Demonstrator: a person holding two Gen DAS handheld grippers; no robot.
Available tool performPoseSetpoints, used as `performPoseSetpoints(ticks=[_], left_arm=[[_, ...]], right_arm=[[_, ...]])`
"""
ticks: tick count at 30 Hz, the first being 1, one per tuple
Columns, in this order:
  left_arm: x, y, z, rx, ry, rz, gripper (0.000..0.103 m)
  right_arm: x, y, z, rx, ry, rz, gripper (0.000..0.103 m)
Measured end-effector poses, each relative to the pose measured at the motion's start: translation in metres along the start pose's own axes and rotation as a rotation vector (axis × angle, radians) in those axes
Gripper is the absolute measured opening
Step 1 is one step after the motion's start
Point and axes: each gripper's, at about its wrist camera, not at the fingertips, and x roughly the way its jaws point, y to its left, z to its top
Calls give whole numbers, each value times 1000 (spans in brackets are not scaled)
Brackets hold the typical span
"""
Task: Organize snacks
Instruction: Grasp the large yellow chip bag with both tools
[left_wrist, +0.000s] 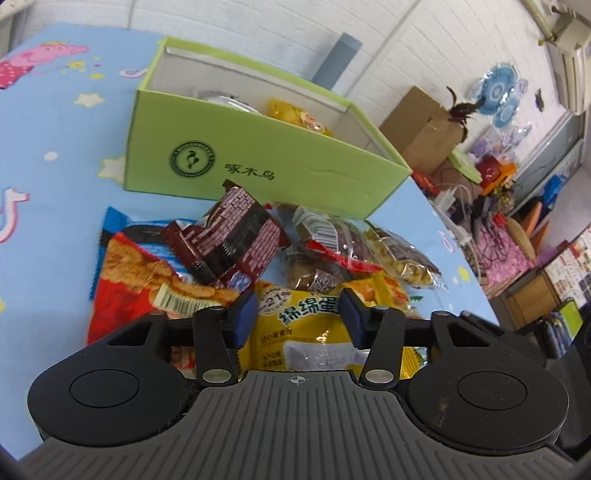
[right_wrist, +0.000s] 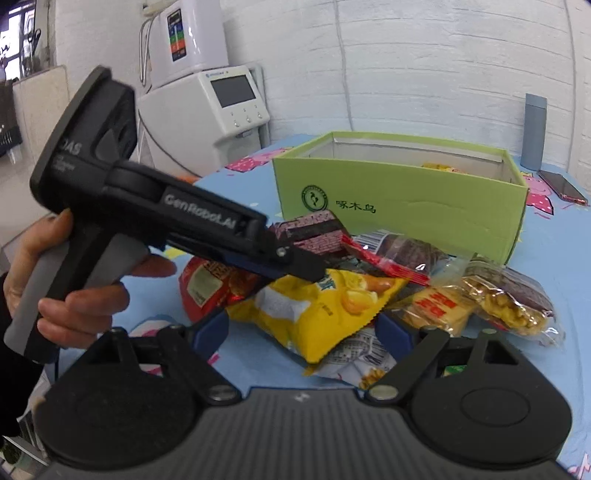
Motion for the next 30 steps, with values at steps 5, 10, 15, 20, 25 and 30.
performPoseSetpoints(ticks=[5, 10, 15, 20, 25, 30], left_arm=[[-13, -5, -13, 31, 23, -21, 22], [-33, -18, -51, 30, 27, -39, 21], [-49, -39, -86, 64, 24, -19, 23], [-68, -40, -84, 93, -36, 25, 66], [-52, -27, -63, 131, 26, -7, 60], [-26, -7, -59, 98, 121, -114, 51]], right_arm=[[-3, 13, -6, 4, 6, 24, 89], [-26, 23, -24, 40, 8, 36, 89], [-54, 28, -47, 105, 1, 33, 89], [-74, 19, -59, 213, -24, -63, 89], [-71, 19, -63, 247, -36, -66, 88], [-58, 21, -62, 228, -21, -66, 78]])
